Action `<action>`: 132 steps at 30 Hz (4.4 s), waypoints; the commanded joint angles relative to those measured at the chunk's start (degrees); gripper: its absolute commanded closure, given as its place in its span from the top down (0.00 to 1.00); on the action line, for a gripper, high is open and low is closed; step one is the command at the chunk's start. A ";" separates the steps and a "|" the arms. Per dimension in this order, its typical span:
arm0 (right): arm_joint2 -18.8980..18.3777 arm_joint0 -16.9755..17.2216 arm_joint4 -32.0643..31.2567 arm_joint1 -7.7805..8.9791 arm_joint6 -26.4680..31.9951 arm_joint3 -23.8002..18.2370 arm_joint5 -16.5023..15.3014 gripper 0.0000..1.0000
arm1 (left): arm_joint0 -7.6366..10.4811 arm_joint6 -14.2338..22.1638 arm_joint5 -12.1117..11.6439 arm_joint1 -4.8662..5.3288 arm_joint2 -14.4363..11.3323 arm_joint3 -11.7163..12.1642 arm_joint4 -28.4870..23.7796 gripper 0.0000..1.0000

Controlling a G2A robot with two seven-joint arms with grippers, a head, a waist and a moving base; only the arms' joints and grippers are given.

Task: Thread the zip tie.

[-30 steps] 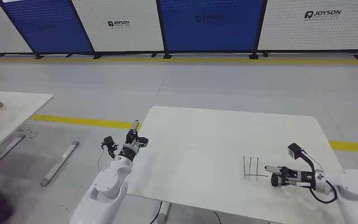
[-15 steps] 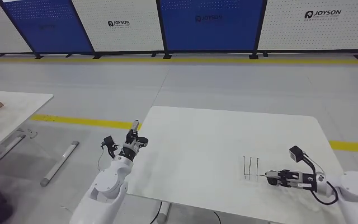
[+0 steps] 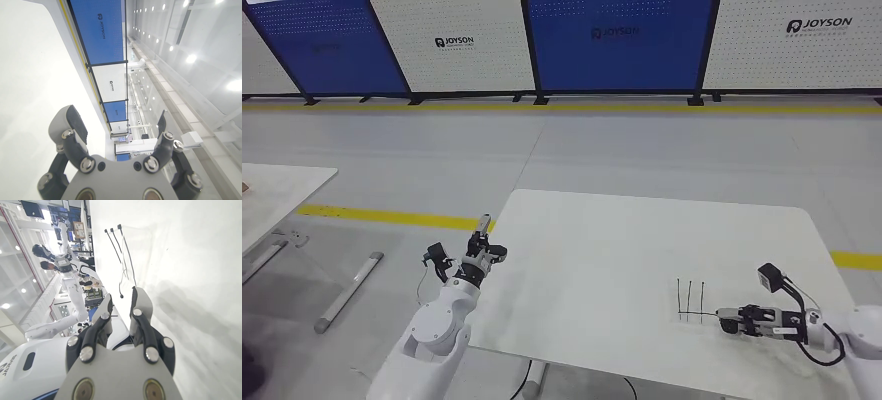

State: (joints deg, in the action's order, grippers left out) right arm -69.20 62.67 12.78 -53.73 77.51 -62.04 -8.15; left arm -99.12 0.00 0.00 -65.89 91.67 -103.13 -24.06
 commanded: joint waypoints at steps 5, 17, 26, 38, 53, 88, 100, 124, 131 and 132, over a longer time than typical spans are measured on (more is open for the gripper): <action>1.04 -0.94 -0.34 -0.19 -0.32 0.76 0.53 0.24 | 0.00 0.00 0.00 0.00 0.00 0.00 0.00 1.00; 2.39 -2.38 0.11 -0.45 -0.19 2.24 -0.17 0.00 | 0.00 0.00 0.00 0.00 0.00 0.00 0.00 1.00; 0.00 -0.95 1.79 0.42 0.96 1.37 -1.48 0.00 | 0.00 0.00 0.00 0.00 0.00 0.00 0.00 1.00; -9.23 6.35 9.02 2.68 1.07 -8.86 -6.95 0.00 | 0.00 0.00 0.00 0.00 0.00 0.00 0.00 1.00; -8.88 8.61 14.14 2.93 1.78 -16.76 -9.54 0.00 | 0.00 0.00 0.00 0.00 0.00 0.00 0.00 1.00; 7.58 -1.49 15.53 -3.82 -14.60 -19.63 -11.34 0.00 | 5.46 4.48 4.37 -1.49 -11.79 -6.93 -2.24 1.00; 9.19 -0.93 12.21 -4.60 -15.31 -19.53 -11.34 0.00 | 4.28 4.45 2.93 -1.86 -15.15 -7.71 -1.60 1.00; 12.21 -0.67 6.93 -6.99 -23.97 -20.96 -11.31 0.00 | 3.99 14.00 1.72 -1.87 -21.96 -7.00 1.89 1.00; 12.74 -0.47 5.76 -7.41 -25.57 -22.03 -11.34 0.00 | 7.18 8.66 1.53 -2.90 -25.29 -4.69 -1.24 1.00; 12.74 -0.47 5.76 -7.41 -25.57 -22.03 -11.34 0.00 | 7.18 8.66 1.53 -2.90 -25.29 -4.69 -1.24 1.00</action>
State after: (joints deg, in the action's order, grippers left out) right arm -56.45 62.21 18.52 -61.14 51.92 -84.09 -19.48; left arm -91.90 8.52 1.52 -68.80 66.35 -107.80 -25.33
